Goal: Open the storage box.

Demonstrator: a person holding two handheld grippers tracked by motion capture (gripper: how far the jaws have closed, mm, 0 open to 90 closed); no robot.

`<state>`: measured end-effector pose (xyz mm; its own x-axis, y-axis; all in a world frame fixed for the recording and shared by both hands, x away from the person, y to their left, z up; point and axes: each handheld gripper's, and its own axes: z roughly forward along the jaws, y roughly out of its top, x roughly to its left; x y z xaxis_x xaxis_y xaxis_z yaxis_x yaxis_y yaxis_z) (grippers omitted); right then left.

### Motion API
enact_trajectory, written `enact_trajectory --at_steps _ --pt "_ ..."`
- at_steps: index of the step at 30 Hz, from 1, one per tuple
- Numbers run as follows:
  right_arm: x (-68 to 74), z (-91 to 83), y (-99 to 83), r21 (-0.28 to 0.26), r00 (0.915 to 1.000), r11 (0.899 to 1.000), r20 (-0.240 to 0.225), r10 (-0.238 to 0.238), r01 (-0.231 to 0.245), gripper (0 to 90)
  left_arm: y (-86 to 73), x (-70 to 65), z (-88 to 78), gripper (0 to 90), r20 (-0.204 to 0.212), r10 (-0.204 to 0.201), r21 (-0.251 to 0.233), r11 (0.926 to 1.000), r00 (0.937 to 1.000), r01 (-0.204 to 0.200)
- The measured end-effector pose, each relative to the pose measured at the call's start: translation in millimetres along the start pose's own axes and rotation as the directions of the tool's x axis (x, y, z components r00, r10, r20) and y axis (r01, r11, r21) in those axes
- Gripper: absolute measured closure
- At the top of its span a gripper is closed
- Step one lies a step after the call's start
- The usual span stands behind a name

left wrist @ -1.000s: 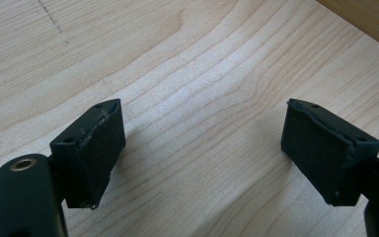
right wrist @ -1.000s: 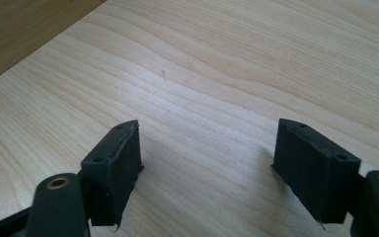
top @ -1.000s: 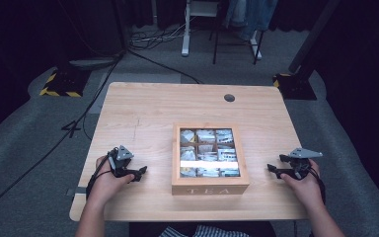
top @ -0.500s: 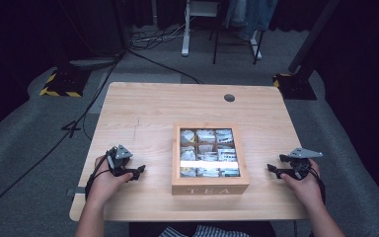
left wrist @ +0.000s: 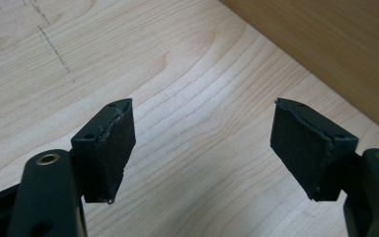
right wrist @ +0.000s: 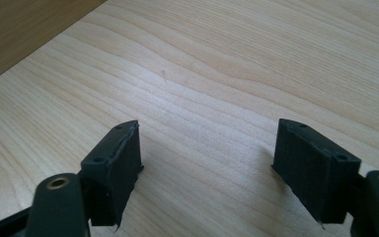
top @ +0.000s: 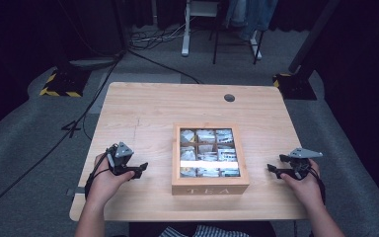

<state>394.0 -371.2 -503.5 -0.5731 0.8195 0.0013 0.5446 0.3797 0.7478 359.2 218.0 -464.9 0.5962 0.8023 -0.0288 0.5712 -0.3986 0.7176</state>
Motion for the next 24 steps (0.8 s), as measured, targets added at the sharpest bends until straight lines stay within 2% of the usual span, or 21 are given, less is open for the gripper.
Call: enact_trajectory --at_steps 7,14,17,24 --pt "0.1 0.0 0.0 0.000 1.0000 1.000 0.000 0.000 0.000 26.4 10.2 -11.4 -9.8 26.7 0.021 0.008 -0.023 0.9997 0.9998 -0.007" --pt "0.1 0.0 0.0 0.000 1.0000 1.000 0.000 0.001 -0.001 26.4 24.7 -30.6 -23.7 28.1 0.050 0.038 -0.047 0.9983 0.9981 -0.036" --pt "0.0 0.0 0.0 0.000 1.0000 1.000 0.000 0.000 0.000 26.4 27.5 -34.9 -26.5 28.1 0.056 0.045 -0.055 0.9976 0.9974 -0.042" --pt "0.1 0.0 0.0 0.000 1.0000 1.000 0.000 0.001 -0.001 26.4 36.8 -53.8 -35.4 28.1 0.097 0.081 -0.076 0.9944 0.9920 -0.074"
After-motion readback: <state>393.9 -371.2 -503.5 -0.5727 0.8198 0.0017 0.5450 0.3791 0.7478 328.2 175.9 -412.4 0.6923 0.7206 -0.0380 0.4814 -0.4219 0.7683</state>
